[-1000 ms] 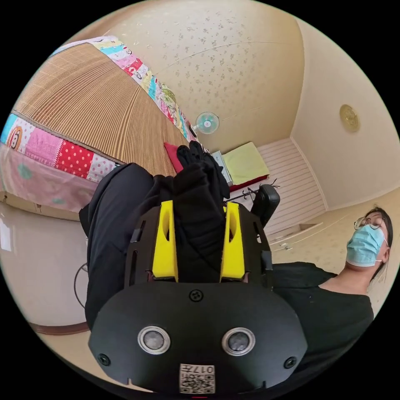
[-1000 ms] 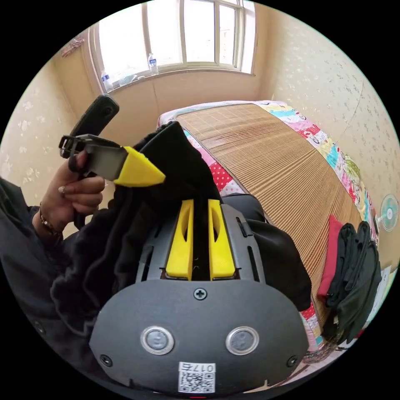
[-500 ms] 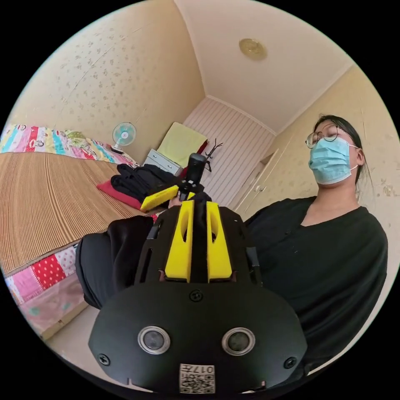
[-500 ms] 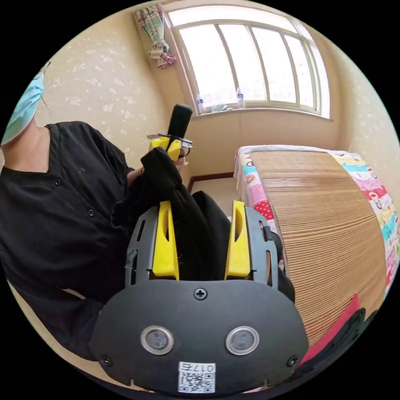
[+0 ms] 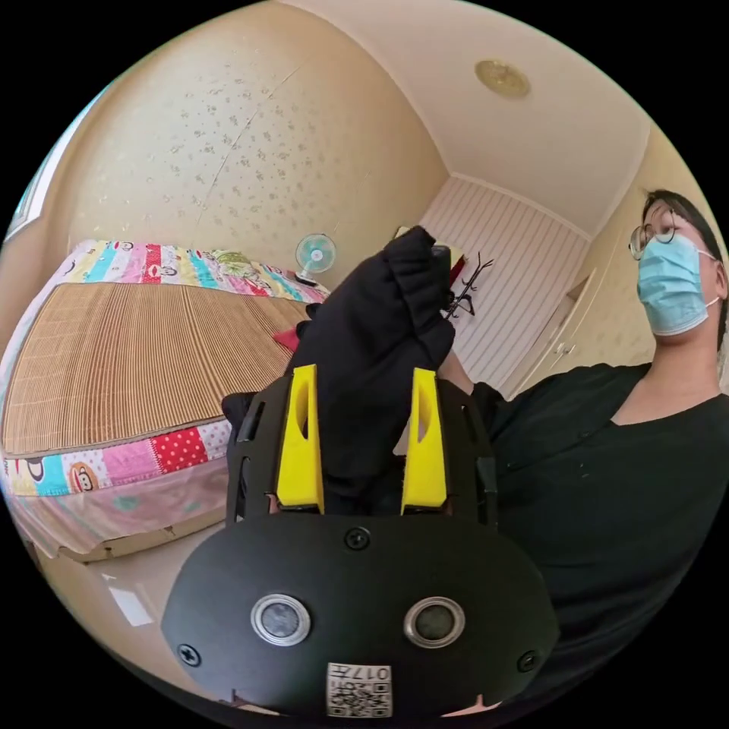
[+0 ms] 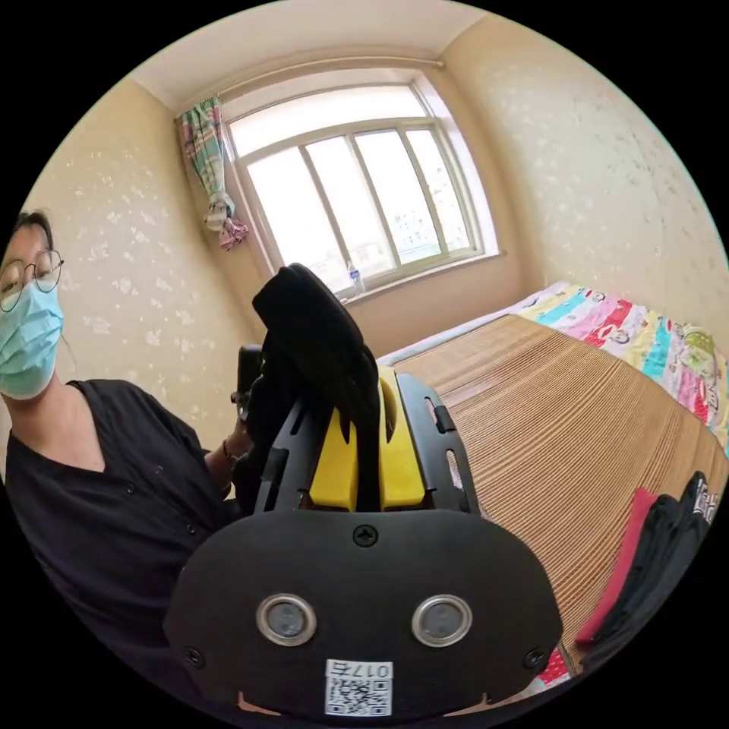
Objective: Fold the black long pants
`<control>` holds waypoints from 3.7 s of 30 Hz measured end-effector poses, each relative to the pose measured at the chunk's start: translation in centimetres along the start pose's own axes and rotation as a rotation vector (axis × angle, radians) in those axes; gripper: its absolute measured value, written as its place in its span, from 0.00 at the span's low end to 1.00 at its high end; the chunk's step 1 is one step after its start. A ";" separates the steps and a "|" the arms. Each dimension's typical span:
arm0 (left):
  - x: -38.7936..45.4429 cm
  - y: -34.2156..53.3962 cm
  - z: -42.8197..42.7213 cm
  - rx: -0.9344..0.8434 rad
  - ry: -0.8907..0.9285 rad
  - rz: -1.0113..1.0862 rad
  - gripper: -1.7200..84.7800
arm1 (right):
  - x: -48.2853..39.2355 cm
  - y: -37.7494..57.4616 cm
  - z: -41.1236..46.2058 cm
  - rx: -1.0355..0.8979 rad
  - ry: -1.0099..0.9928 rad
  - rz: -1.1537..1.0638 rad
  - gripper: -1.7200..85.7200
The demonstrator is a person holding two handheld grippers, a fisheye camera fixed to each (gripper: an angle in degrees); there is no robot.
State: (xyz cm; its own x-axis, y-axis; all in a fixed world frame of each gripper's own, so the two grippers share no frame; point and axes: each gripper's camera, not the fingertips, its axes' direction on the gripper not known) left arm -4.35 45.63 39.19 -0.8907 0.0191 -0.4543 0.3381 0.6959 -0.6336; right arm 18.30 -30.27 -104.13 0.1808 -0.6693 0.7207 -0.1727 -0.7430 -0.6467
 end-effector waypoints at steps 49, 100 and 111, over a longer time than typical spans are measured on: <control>-23.4 7.0 21.3 -0.124 -0.084 -0.417 0.26 | 2.8 -3.3 3.6 -0.092 0.484 0.178 0.08; 36.6 -12.1 -5.4 0.758 -0.147 0.566 0.06 | -52.0 -22.5 -34.9 0.633 0.540 -0.511 0.08; 44.7 -25.8 -13.6 0.793 -0.219 0.547 0.06 | -54.4 -29.3 -40.8 0.640 0.522 -0.453 0.09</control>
State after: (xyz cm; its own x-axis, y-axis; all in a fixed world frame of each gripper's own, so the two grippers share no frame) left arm -57.04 38.31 43.70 -0.5021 0.0060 -0.8648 0.8634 -0.0533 -0.5016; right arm -25.99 28.27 -114.19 -0.3833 -0.3428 0.8576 0.4008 -0.8983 -0.1800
